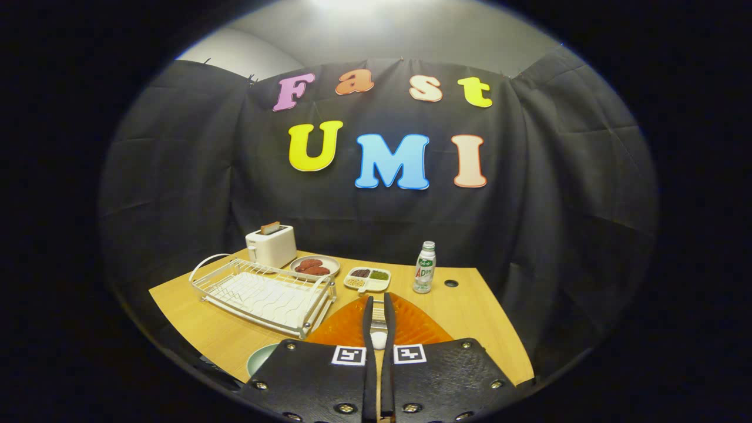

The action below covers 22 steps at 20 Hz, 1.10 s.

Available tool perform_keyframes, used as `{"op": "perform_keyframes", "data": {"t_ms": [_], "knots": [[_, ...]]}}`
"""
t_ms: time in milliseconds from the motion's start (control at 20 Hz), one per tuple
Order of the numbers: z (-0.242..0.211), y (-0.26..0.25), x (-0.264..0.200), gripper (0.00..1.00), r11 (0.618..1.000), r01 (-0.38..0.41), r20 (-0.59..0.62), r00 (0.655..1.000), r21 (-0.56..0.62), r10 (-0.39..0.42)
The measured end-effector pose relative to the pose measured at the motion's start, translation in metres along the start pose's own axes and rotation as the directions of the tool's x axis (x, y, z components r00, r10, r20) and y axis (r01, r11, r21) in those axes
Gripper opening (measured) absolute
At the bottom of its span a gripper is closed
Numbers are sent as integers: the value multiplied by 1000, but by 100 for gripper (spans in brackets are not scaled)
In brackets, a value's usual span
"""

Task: Take the plate from the dish rack, then take the spoon from the basket and place it into the plate.

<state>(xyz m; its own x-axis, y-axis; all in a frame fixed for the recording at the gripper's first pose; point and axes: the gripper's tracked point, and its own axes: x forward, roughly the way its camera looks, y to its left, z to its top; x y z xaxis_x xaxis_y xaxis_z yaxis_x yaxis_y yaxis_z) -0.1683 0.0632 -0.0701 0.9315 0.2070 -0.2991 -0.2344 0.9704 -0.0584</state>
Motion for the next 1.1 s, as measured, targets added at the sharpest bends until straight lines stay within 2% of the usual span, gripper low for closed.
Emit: {"op": "perform_keyframes", "data": {"t_ms": [200,350,500,800,1100], "knots": [[-16,38,8,3,996,-90,-48,995,2,90],[-25,70,15,3,981,-191,-76,979,-14,189],[-31,94,26,3,965,-258,-90,963,-49,253],[-57,132,50,3,936,-343,-144,933,-71,331],[-77,166,68,3,888,-445,-197,886,-112,419]]}}
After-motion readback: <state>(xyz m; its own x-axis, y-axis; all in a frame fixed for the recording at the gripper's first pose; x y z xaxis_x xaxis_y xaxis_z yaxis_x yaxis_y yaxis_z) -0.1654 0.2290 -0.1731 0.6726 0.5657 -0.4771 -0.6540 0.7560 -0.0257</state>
